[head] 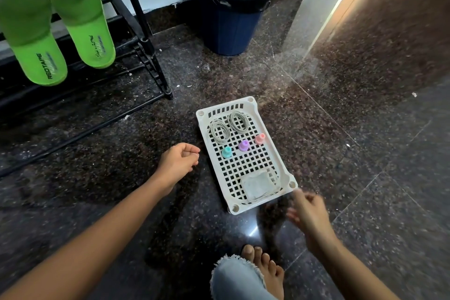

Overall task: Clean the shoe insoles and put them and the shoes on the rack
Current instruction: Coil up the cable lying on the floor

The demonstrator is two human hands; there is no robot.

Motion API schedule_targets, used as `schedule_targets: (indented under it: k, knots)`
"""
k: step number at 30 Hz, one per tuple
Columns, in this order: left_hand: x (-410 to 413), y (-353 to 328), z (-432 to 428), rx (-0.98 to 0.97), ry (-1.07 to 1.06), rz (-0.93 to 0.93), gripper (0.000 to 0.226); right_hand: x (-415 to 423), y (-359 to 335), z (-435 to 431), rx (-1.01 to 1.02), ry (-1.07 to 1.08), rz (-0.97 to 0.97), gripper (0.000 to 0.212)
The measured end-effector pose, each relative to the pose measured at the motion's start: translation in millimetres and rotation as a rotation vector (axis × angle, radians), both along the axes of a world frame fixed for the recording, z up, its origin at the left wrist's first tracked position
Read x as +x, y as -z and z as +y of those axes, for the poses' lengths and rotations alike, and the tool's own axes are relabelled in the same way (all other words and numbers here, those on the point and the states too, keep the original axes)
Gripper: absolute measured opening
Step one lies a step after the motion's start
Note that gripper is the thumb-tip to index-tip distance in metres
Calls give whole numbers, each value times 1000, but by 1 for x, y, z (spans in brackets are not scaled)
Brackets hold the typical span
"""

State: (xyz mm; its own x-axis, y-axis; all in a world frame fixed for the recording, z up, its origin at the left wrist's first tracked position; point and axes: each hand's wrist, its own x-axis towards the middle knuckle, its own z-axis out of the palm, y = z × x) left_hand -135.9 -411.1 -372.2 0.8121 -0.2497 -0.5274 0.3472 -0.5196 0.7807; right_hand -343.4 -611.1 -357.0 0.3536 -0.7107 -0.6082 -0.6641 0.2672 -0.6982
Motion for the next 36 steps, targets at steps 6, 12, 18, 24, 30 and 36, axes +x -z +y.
schedule_targets:
  k: [6,12,18,24,30,36]
  knots:
    - [6,-2,1,-27,-36,-5,12,3,7,40,537,253,-283,23]
    - [16,-2,11,-60,-88,-10,10,35,16,45,523,269,-373,20]
    - [47,-5,33,-104,-209,-22,10,85,21,37,466,215,-404,24]
    - [69,-8,49,-134,-283,-56,10,172,34,23,393,183,-437,31]
    - [73,-4,68,-120,-301,-53,11,265,47,18,330,140,-452,33]
    - [88,1,87,-118,-351,-44,11,340,45,32,323,110,-456,33]
